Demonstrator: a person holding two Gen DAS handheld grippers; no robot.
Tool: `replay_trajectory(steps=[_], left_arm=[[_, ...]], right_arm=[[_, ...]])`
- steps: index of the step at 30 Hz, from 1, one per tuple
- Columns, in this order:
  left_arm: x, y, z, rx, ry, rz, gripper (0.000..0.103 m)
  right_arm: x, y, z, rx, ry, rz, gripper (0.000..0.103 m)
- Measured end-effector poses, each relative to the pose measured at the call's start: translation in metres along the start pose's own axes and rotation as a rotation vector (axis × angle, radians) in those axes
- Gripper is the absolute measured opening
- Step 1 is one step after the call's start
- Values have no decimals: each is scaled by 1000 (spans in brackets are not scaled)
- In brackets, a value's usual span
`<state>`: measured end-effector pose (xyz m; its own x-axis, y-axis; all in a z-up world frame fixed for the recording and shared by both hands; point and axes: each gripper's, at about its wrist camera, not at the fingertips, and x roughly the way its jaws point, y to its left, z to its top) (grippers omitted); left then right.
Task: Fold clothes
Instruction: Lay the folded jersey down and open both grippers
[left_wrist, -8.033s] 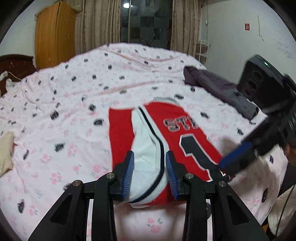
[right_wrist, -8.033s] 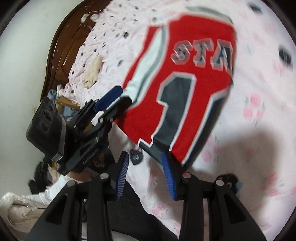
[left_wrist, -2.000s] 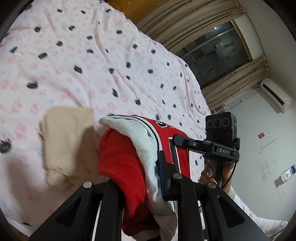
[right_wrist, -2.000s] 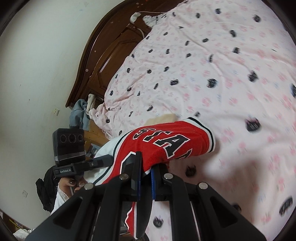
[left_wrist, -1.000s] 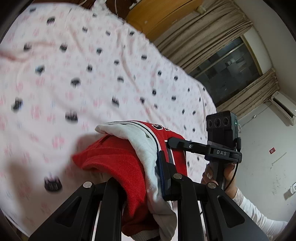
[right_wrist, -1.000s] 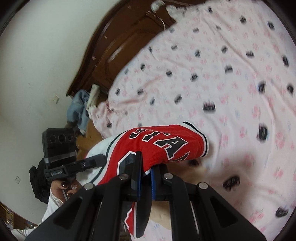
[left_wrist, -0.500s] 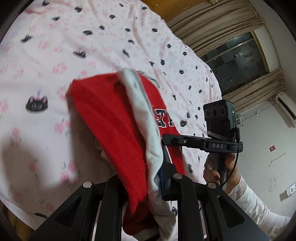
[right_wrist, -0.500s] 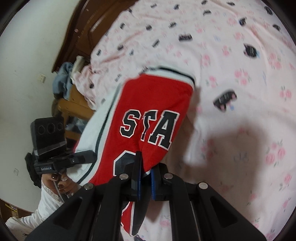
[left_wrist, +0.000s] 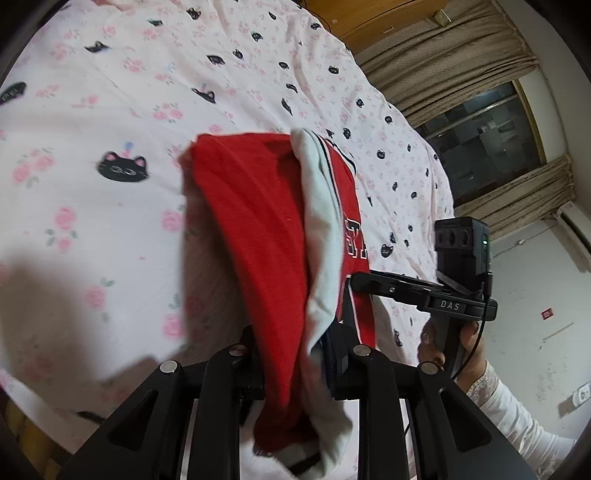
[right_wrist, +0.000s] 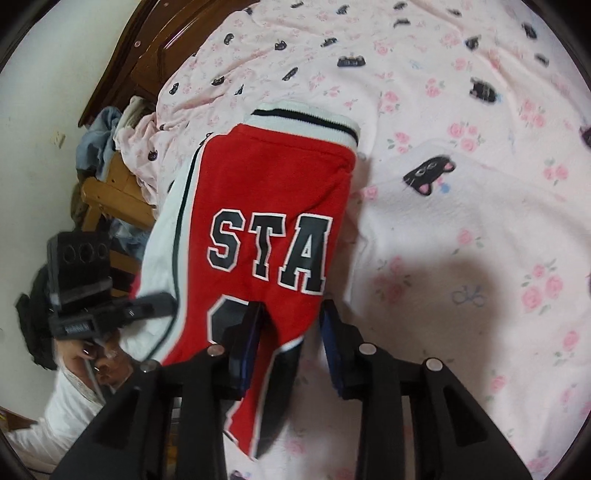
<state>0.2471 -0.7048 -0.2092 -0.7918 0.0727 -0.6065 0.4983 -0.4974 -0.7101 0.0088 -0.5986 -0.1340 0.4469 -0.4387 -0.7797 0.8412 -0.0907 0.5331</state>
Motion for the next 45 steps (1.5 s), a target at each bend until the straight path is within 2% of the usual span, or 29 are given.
replay_trajectory(steps=[3,5,9,11,13,18,21,27,34,36,37,40,43,44,45], left_arm=[[-10,-3,0,26,-3,53,29],[-18,-6,0,47,-15,95,29],[-41,-31,3,159,-84,196,29],[-50,-50,5,210,-106,182,29],[-54,-72,5,269,-108,151,29],[-44,-114,-13,381,-45,88,29],[-29,-113,-28,386,-3,95,29],[-2,-57,-38,261,40,173,29],[-3,-32,-39,222,11,126,19],[-2,-25,-39,205,6,123,9],[-2,-21,-38,195,5,123,8],[-9,-29,-40,204,-11,115,7],[-20,-47,-43,250,-42,133,11],[-25,-57,-44,274,-58,149,20],[-31,-66,-45,294,-84,179,34]], right_arm=[[-9,8,-3,-43,-31,-50,34],[-16,14,-5,-70,-53,-79,34],[-29,25,-10,-123,-98,-138,34],[-36,32,-13,-154,-116,-155,34],[-42,45,-20,-203,-116,-126,34],[-48,79,-36,-314,-97,-57,34],[-37,89,-48,-348,-39,-43,34],[-9,80,-61,-339,45,-108,34],[0,61,-66,-293,70,-115,32],[2,58,-66,-287,75,-115,32],[4,57,-65,-290,79,-121,32],[7,59,-65,-302,84,-140,32],[-1,64,-65,-311,66,-150,33],[-5,66,-66,-315,54,-160,33],[-11,69,-67,-320,39,-172,33]])
